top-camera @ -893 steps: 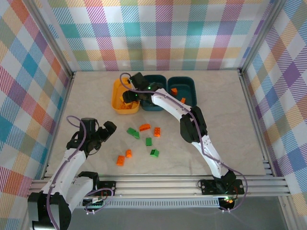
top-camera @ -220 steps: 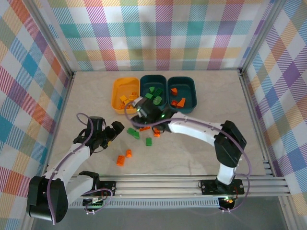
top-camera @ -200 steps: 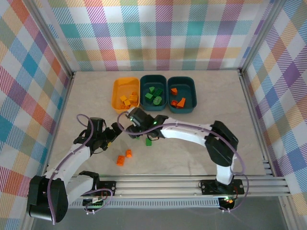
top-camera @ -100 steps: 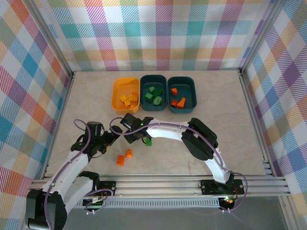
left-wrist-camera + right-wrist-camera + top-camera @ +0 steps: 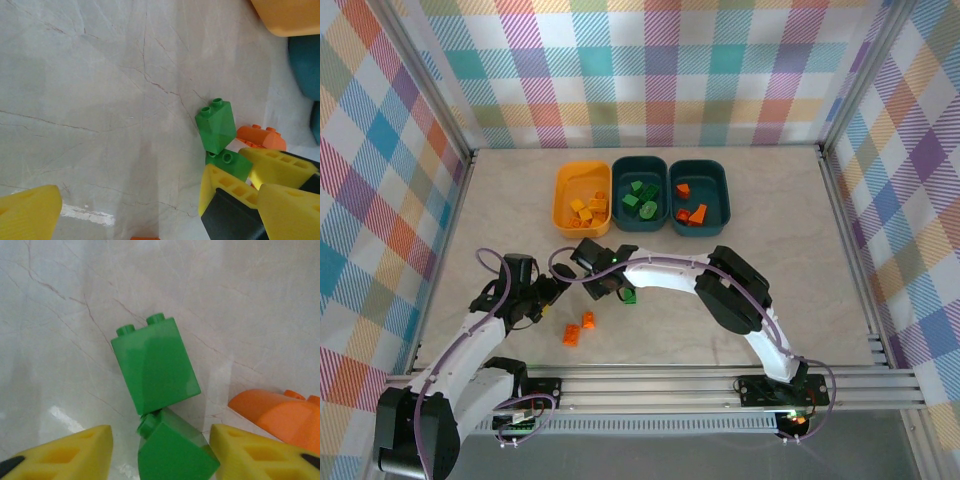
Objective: Sort the legos into containers by color
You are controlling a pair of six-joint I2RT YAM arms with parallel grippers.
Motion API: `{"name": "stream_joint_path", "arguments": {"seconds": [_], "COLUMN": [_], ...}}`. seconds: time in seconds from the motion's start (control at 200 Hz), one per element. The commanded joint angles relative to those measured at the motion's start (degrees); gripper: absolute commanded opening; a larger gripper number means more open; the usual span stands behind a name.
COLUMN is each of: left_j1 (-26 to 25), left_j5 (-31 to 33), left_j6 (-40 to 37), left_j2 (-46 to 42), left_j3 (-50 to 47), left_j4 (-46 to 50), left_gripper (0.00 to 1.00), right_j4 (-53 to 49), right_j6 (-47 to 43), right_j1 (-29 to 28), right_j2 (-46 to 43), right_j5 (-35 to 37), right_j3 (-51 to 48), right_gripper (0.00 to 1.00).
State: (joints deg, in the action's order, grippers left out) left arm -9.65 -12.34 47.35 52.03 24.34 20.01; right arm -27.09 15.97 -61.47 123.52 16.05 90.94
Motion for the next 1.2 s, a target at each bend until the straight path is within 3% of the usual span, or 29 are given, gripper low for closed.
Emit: {"name": "stream_joint_path", "arguments": {"seconds": [0.0, 0.23, 0.425, 0.595, 0.72, 0.84, 0.975, 1.195], "left_j1": [0.07, 0.07, 0.07, -0.64, -4.5, -6.67, -6.81, -7.65], "left_j5": [0.3, 0.12, -0.51, -2.33, -0.63, 0.0, -0.84, 0.74], "left_j6": [0.01, 0.01, 0.37, 0.35, -1.57, -2.16, 2.05, 12.01], "left_j2": [0.01, 0.42, 1.06, 2.44, 5.41, 10.97, 15.65, 21.67], "left_j3": [-0.05, 0.29, 0.78, 1.4, 3.24, 6.42, 8.06, 13.19], "left_j4": [0.42, 0.34, -0.34, -2.16, -2.14, -0.98, -2.69, -3.15], "left_gripper": [1.0, 1.0, 1.0, 1.0, 0.99, 0.99, 0.98, 0.98], "right_j4": [-1.08, 2.29, 4.76, 5.47, 5.37, 0.17, -4.97, -7.74], "right_j6": [0.36, 1.17, -0.76, -4.55, -4.29, -4.23, -5.81, -6.73], "right_j1": [-0.12, -0.11, 0.35, 6.18, 14.04, 21.06, 24.82, 28.32], "right_j2": [-1.27, -6.64, -13.67, -14.72, -12.16, -5.48, 2.47, 8.8], "right_j5": [-0.15, 0.12, 1.24, 0.63, -3.09, -8.6, -10.53, -11.31], "right_j3": [-1.11, -5.0, -6.78, -4.49, -0.56, 9.5, 19.96, 28.05], "right_gripper": [0.49, 0.36, 0.33, 0.33, 0.33, 0.34, 0.35, 0.45]}}
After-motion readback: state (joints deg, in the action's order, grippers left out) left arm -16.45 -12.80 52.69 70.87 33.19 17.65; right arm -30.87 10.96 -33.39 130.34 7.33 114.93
